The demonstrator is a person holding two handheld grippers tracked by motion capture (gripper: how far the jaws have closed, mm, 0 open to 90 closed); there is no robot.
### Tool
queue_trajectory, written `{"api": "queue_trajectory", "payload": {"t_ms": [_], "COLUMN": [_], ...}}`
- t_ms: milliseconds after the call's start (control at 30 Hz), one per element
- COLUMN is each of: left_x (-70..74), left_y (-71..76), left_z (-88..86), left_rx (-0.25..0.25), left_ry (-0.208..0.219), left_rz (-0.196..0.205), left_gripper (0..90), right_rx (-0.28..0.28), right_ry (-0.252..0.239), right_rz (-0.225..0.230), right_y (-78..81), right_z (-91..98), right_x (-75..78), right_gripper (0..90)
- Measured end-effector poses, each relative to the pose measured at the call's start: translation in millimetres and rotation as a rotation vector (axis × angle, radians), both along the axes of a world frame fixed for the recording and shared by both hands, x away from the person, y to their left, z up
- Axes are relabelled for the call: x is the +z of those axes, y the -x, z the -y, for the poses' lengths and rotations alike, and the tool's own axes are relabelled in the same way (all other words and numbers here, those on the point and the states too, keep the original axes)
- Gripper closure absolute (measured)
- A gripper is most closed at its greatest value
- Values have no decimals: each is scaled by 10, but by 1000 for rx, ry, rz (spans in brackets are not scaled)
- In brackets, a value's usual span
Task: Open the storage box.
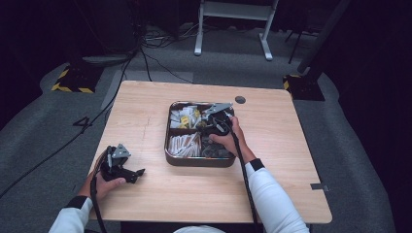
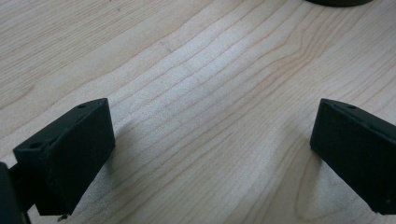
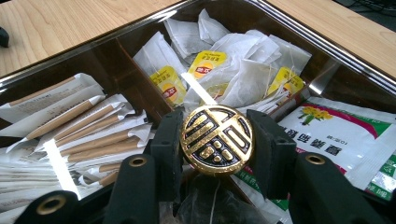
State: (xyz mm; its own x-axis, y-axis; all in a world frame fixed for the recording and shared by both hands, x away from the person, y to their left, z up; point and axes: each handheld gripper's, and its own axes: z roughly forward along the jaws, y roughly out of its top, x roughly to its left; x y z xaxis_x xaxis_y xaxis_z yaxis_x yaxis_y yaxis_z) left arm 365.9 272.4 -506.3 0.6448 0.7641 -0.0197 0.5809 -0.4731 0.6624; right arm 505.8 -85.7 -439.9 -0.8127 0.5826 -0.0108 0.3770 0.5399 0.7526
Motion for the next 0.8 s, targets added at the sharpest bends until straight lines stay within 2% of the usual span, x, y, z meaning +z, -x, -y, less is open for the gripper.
{"api": "queue_trajectory", "payload": {"t_ms": [167, 500, 600, 800], "left_x": [0, 0, 0, 0], "left_y": [1, 1, 0, 0], "left_z": [0, 0, 0, 0], "left_rx": [1, 1, 0, 0], "left_ry": [1, 1, 0, 0], "left_rz": [0, -1, -1, 0], "left_gripper": [2, 2, 2, 2], "right_rx": [1, -5, -5, -5], "right_ry": [13, -18, -8, -8], "right_rz": [3, 15, 31, 28], "right_y": [9, 41, 61, 68], "right_z": [2, 60, 58, 74], "right_x": [20, 105, 137, 166], "right_gripper": [594, 594, 594, 595]}}
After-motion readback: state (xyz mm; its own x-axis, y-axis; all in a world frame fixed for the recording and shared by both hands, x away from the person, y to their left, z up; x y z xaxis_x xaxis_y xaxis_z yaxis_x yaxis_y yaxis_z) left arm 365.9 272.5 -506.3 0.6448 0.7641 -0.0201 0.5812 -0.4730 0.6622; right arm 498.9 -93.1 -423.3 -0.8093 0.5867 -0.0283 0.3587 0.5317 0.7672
